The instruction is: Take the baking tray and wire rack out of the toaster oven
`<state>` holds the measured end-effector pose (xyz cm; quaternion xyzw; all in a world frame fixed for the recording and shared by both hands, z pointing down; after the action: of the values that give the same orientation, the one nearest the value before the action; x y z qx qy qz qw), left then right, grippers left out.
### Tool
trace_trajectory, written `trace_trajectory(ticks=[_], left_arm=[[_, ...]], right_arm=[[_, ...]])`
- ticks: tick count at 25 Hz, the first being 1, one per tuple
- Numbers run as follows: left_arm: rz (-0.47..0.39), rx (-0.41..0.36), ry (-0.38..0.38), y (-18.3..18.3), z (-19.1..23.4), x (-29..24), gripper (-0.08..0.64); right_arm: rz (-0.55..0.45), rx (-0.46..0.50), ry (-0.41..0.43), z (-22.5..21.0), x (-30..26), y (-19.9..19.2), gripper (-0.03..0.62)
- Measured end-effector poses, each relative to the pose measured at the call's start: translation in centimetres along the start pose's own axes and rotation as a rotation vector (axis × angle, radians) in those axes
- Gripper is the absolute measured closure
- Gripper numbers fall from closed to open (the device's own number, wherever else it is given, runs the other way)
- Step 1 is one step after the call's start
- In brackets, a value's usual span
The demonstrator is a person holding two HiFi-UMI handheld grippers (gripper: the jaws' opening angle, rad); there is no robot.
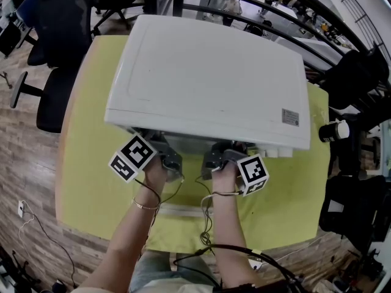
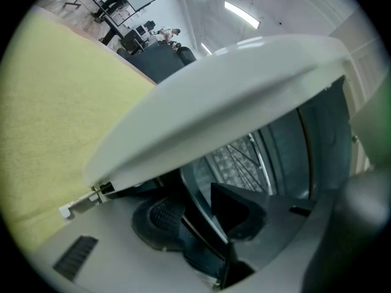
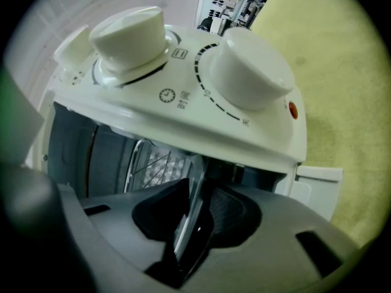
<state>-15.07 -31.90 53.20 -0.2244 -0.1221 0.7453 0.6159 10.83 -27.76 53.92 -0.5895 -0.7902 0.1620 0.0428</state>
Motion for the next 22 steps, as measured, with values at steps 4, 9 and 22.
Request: trace_trajectory(ticks=[4, 9, 22], left_arm=[[0.0, 0.004, 0.003, 0.0, 0.0, 0.1, 0.437], [0.004, 0.014, 0.015, 0.0, 0.0, 0.4, 0.44], [0.008, 0.034, 0.034, -0.1, 0.2, 1.7, 0.445]], right_arm=[[0.002, -0.004, -0.004, -0.1, 0.1, 0.1, 0.511], [0.01, -0.002, -0.01, -0.1, 0.3, 0.1, 0.509], [0.022, 0.004, -0.018, -0.3, 1.6, 0.3, 0.508]])
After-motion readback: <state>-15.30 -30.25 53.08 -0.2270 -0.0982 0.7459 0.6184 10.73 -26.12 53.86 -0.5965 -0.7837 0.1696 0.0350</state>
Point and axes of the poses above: the fingertips, and each gripper's own axes: x backward along the fingers, z to its left, y out of its top, the point moved 5 cm from there along x, backward along the fingers, and after that the axes turned 15 degrees about -z, right-handed, at the moved point
